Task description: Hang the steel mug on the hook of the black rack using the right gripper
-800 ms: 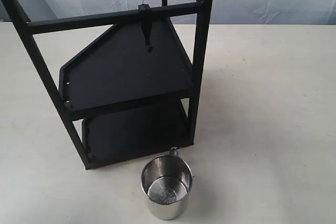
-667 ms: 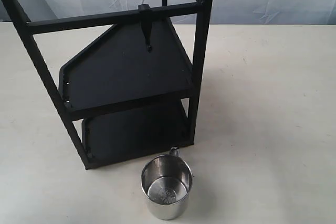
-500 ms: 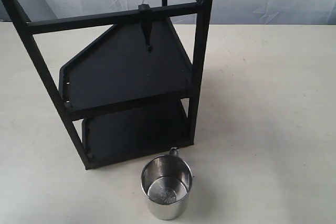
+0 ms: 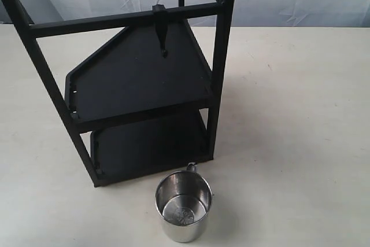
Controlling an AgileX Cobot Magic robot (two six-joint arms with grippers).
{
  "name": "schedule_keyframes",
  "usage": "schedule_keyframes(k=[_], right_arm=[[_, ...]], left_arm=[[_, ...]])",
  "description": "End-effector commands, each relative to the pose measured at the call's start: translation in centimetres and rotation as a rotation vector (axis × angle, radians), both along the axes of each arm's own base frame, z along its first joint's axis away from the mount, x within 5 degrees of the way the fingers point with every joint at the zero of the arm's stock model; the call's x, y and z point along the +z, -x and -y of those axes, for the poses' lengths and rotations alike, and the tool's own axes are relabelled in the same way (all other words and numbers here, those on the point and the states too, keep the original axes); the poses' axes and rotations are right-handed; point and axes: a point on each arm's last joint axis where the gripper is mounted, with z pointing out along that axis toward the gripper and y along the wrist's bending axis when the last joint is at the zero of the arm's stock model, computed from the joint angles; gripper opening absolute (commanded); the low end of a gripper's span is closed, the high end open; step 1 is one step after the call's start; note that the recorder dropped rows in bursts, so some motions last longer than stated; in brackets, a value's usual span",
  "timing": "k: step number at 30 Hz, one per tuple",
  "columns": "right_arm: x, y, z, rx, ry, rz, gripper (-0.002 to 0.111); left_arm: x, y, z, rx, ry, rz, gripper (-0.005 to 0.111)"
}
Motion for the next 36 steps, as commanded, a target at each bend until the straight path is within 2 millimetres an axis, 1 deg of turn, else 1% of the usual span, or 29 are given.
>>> schedule_keyframes(k=[1,2,4,7,9,11,12,14,15,17,19,20,24,25,26,31,34,36], right_arm=[[1.5,-2.5,-2.5,0.282,0.563,-0.181,0.000],[1.0,-3.4,-2.9,0.381,0.643,-0.270,0.000],[0.7,-4.9,-3.6,0.560,0.815,-0.392,0.000],[0.3,-6.1,-5.0,0.784,1.025,-0.462,0.000],[-0.2,-6.3,-6.2,0.902,1.108,-0.465,0.000],[-1.2,-6.3,-7.5,1.013,1.180,-0.468,0.000],[-1.7,-6.0,-8.2,1.077,1.237,-0.456,0.000],[-2.6,-5.7,-9.1,1.148,1.350,-0.438,0.000],[-2.9,-5.6,-9.5,1.170,1.408,-0.424,0.000],[-3.3,-5.3,-10.4,1.180,1.447,-0.408,0.002],[-3.4,-5.1,-11.4,1.170,1.464,-0.352,0.010],[-3.4,-5.1,-11.9,1.160,1.465,-0.316,0.015],[-3.1,-5.4,-13.8,1.094,1.439,-0.159,0.047],[-3.2,-5.4,-14.2,1.088,1.438,-0.140,0.052],[-3.4,-5.5,-14.6,1.084,1.442,-0.126,0.054],[-5.4,-5.7,-16.1,1.143,1.535,-0.132,0.052],[-6.6,-5.5,-17.1,1.188,1.605,-0.095,0.052],[-7.1,-5.5,-17.8,1.187,1.615,-0.069,0.052]], left_arm=[[0.1,0.0,0.1,-0.009,0.008,0.011,0.001],[0.1,0.0,0.1,-0.009,0.008,0.011,0.001],[0.1,0.0,0.1,-0.009,0.008,0.011,0.001],[0.1,0.0,0.1,-0.009,0.008,0.011,0.001],[0.1,0.0,0.1,-0.009,0.008,0.011,0.001],[0.1,0.0,0.1,-0.009,0.008,0.011,0.001],[0.1,0.0,0.1,-0.009,0.008,0.011,0.001],[0.1,0.0,0.1,-0.009,0.008,0.011,0.001],[0.1,0.0,0.1,-0.009,0.008,0.011,0.001],[0.1,0.0,0.1,-0.009,0.008,0.011,0.001],[0.1,0.0,0.1,-0.009,0.008,0.011,0.001],[0.1,0.0,0.1,-0.009,0.008,0.011,0.001],[0.1,0.0,0.1,-0.009,0.008,0.011,0.001],[0.1,0.0,0.1,-0.009,0.008,0.011,0.001],[0.1,0.0,0.1,-0.009,0.008,0.011,0.001],[0.1,0.0,0.1,-0.009,0.008,0.011,0.001],[0.1,0.0,0.1,-0.009,0.008,0.011,0.001],[0.1,0.0,0.1,-0.009,0.008,0.011,0.001]])
